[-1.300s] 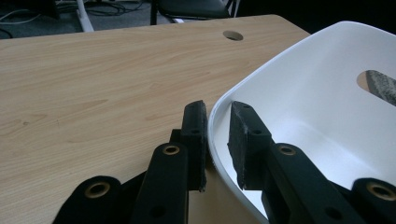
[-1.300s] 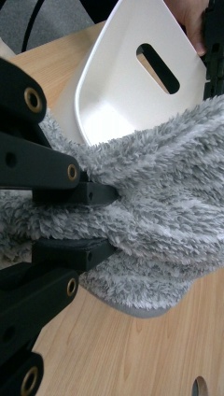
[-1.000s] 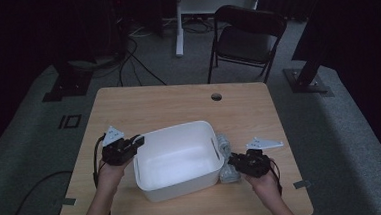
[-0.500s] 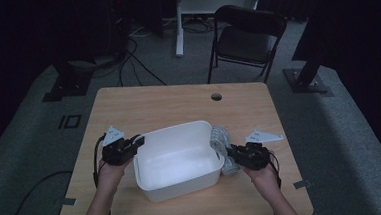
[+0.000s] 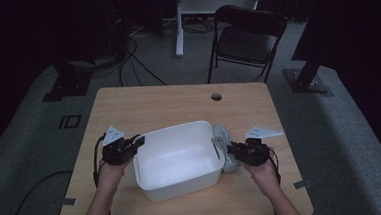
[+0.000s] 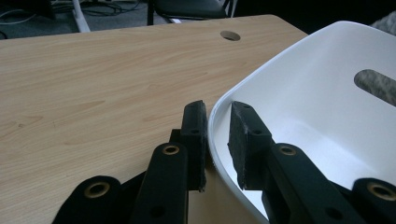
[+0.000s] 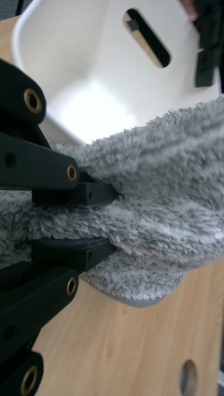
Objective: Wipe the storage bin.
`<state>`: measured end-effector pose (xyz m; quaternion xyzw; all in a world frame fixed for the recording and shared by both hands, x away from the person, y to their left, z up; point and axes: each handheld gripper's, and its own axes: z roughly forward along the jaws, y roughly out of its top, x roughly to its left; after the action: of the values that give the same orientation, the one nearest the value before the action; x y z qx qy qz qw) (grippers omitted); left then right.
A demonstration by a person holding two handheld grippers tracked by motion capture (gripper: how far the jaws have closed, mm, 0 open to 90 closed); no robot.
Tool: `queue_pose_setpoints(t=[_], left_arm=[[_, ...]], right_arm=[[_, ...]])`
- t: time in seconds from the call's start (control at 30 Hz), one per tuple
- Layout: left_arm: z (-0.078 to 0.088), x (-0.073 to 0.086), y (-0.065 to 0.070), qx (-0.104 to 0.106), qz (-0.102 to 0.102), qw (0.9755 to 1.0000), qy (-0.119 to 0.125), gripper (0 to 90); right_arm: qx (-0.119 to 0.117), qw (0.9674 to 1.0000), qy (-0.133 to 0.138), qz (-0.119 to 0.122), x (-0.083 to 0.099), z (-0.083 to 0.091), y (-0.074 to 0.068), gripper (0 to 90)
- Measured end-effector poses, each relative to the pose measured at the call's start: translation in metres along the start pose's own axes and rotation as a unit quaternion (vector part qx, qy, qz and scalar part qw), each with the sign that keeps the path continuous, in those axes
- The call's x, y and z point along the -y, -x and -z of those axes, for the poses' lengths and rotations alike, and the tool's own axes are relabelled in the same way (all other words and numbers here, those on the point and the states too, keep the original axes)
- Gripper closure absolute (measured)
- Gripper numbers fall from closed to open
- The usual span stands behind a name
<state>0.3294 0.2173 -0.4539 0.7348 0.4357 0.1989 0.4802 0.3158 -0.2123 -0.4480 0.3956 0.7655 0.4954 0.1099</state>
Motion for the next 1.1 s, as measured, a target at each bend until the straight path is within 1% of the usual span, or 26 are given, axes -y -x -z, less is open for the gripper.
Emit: queue_pose_setpoints(t=[0.07, 0.1, 0.23, 0.33, 0.4, 0.5, 0.6, 0.67, 0.7, 0.83, 0.93, 1.0, 1.1], left_arm=[[0.000, 0.000, 0.000, -0.001, 0.000, 1.0000, 0.000, 76.2], [0.000, 0.000, 0.000, -0.001, 0.000, 1.0000, 0.000, 76.3], [-0.001, 0.000, 0.001, -0.005, 0.001, 1.0000, 0.000, 76.3], [-0.001, 0.000, 0.002, -0.008, 0.000, 1.0000, -0.001, 76.2], [-0.001, -0.001, 0.002, -0.009, 0.000, 1.0000, -0.001, 76.2], [-0.001, -0.001, 0.002, -0.008, 0.000, 1.0000, -0.001, 76.3], [-0.001, -0.001, 0.002, -0.008, -0.001, 1.0000, -0.001, 76.2], [-0.001, -0.001, 0.001, -0.006, -0.002, 1.0000, -0.001, 76.2], [-0.001, -0.001, 0.001, -0.005, -0.002, 1.0000, -0.001, 76.3], [-0.002, -0.001, 0.001, -0.002, -0.002, 1.0000, -0.001, 76.3], [-0.002, -0.001, 0.002, -0.005, -0.004, 1.0000, -0.001, 76.3], [-0.002, -0.001, 0.002, -0.005, -0.002, 1.0000, -0.001, 76.3], [-0.003, -0.001, 0.003, -0.008, -0.001, 1.0000, -0.001, 76.3]], right_arm=[[-0.006, 1.0000, 0.004, 0.000, -0.006, 0.000, 0.001, 76.9], [-0.005, 1.0000, 0.003, 0.005, -0.008, -0.001, 0.001, 76.9], [-0.013, 0.9997, -0.014, 0.013, -0.010, -0.008, 0.003, 77.1], [-0.018, 0.9996, -0.019, 0.014, -0.008, -0.010, 0.005, 77.3], [-0.021, 0.9995, -0.021, 0.009, -0.007, -0.013, 0.006, 77.3], [-0.019, 0.9994, -0.028, 0.008, -0.005, -0.016, 0.008, 77.4], [-0.012, 0.9990, -0.042, 0.008, -0.001, -0.023, 0.009, 77.4], [-0.015, 0.9988, -0.047, 0.005, 0.000, -0.025, 0.011, 77.4], [-0.016, 0.9988, -0.046, 0.006, -0.001, -0.024, 0.012, 77.3], [-0.008, 0.9990, -0.042, 0.015, -0.008, -0.021, 0.013, 77.2], [-0.005, 0.9992, -0.037, 0.014, -0.012, -0.021, 0.014, 77.2], [-0.008, 0.9993, -0.036, 0.012, -0.015, -0.024, 0.017, 77.2], [-0.014, 0.9990, -0.042, 0.008, -0.013, -0.028, 0.018, 77.3]])
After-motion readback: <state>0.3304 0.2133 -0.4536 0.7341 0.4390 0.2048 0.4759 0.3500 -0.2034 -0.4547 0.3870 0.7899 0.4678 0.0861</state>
